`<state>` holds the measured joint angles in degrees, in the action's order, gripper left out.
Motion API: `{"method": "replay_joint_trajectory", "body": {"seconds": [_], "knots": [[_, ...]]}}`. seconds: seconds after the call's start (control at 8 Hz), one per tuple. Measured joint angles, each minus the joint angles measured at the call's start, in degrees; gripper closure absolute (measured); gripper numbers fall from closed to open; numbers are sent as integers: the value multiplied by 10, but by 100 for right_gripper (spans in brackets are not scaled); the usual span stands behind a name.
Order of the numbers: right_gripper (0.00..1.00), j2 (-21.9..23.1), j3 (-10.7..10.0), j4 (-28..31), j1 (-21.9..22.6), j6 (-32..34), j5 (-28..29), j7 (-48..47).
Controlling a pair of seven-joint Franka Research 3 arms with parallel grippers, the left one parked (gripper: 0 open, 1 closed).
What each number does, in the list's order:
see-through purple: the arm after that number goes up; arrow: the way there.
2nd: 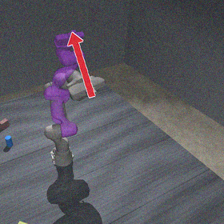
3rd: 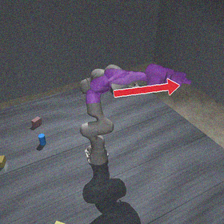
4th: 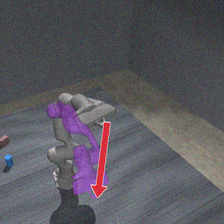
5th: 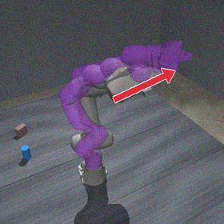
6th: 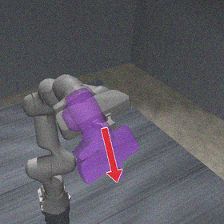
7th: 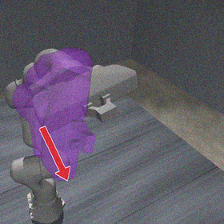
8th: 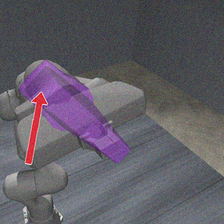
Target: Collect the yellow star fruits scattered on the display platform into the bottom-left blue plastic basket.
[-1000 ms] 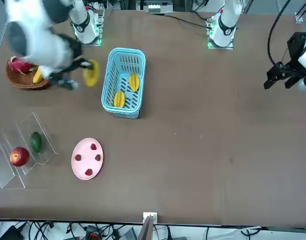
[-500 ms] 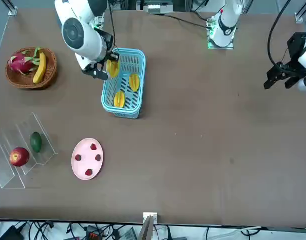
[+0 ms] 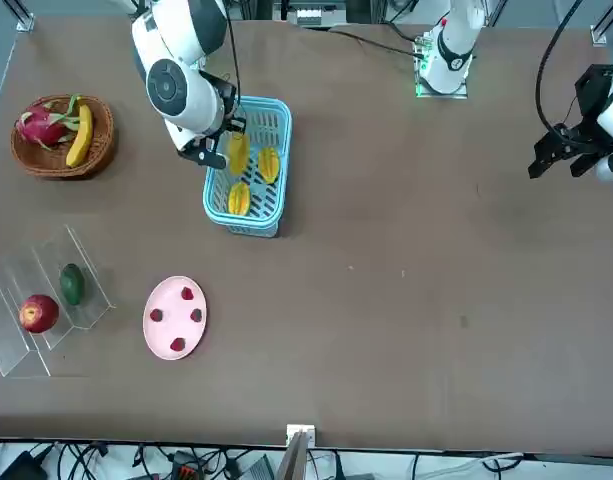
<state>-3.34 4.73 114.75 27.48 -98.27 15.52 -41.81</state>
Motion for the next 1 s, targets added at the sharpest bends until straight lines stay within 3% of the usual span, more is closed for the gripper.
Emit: {"method": "replay_joint_trajectory", "body": {"seconds": [0.38, 0.62, 0.88, 1.0], "knots": [[51, 3, -13, -19, -4, -2, -9, 0], [43, 6, -22, -84, -42, 44, -72, 2], [10, 11, -28, -156, -85, 94, -154, 6], [0, 13, -29, -188, -110, 108, -170, 11]]}}
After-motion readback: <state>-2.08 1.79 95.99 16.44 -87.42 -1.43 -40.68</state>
